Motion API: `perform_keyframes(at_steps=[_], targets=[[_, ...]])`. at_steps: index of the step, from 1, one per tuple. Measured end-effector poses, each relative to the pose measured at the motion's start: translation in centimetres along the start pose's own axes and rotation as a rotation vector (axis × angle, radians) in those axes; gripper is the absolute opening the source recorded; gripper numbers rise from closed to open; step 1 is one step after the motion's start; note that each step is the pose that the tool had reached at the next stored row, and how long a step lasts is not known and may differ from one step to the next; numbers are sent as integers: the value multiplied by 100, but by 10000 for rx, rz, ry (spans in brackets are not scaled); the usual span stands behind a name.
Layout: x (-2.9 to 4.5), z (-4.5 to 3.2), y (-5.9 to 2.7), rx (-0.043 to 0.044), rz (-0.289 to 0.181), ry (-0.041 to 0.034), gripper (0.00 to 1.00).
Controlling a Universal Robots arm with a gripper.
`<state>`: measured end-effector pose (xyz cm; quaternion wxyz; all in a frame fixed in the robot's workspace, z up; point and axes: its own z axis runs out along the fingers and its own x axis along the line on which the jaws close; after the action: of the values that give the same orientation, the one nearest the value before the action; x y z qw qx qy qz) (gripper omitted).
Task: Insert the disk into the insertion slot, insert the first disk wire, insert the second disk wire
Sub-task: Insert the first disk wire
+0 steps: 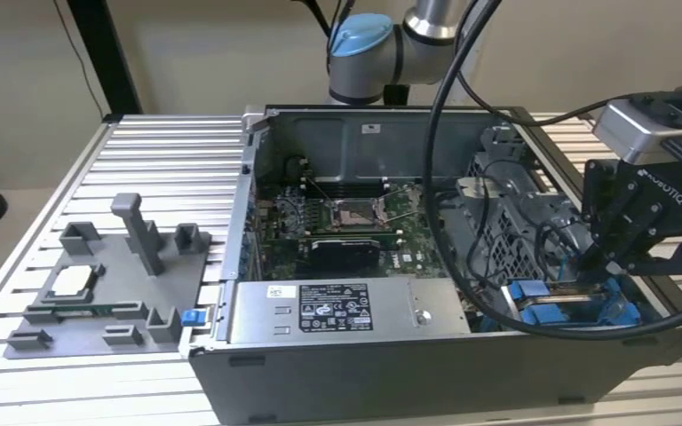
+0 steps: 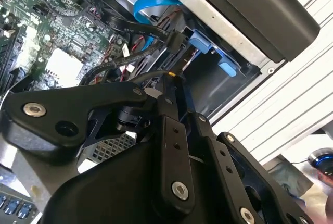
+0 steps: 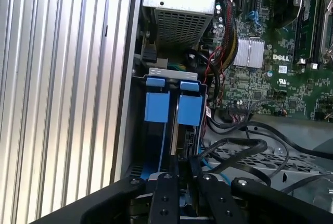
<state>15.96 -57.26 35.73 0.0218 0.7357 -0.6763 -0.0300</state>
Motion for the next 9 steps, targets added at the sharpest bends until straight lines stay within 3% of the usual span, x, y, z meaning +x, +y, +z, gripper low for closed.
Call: perform_keyframes(at_steps=[5, 9], targets=[[-1, 7, 0, -1, 0, 1, 0], [-10, 20, -2, -5, 4, 46, 0]])
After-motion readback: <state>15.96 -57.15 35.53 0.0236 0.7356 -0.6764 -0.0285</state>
